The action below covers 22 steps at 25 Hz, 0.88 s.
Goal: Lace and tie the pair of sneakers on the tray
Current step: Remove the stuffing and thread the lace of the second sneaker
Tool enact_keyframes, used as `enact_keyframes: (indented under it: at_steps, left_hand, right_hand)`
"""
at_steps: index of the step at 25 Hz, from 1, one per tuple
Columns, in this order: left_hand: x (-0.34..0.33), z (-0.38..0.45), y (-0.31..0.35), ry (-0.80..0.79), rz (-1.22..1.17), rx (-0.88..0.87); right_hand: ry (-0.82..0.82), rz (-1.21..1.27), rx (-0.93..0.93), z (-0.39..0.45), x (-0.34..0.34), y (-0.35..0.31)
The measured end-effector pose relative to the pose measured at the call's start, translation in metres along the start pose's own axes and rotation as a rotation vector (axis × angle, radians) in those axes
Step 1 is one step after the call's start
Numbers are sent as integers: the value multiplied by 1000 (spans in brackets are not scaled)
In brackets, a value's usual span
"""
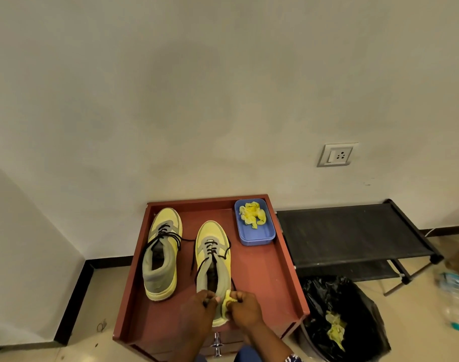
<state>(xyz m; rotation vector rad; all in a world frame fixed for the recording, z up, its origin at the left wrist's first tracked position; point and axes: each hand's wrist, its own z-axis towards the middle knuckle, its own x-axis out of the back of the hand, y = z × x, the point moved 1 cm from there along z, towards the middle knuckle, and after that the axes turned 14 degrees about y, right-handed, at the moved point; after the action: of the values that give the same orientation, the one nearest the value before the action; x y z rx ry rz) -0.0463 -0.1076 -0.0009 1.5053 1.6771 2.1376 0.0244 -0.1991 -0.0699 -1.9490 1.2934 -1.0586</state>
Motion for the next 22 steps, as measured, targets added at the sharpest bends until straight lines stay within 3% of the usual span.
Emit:
enact_keyframes:
  at_steps: [4, 8, 13, 22]
  left_hand:
    - [-5, 1, 4, 82, 75, -94]
    - [-18, -8, 25, -34, 28, -120]
    - [-40, -16, 48, -174, -98, 59]
    - [-95, -46, 100, -240, -318, 259]
  right_hand:
    - [-26, 75, -28, -16, 15, -18]
    - [-84, 154, -10, -32, 37, -34]
    - [-58, 217, -46, -32, 70, -36]
    - [247, 185, -32, -22, 148, -20]
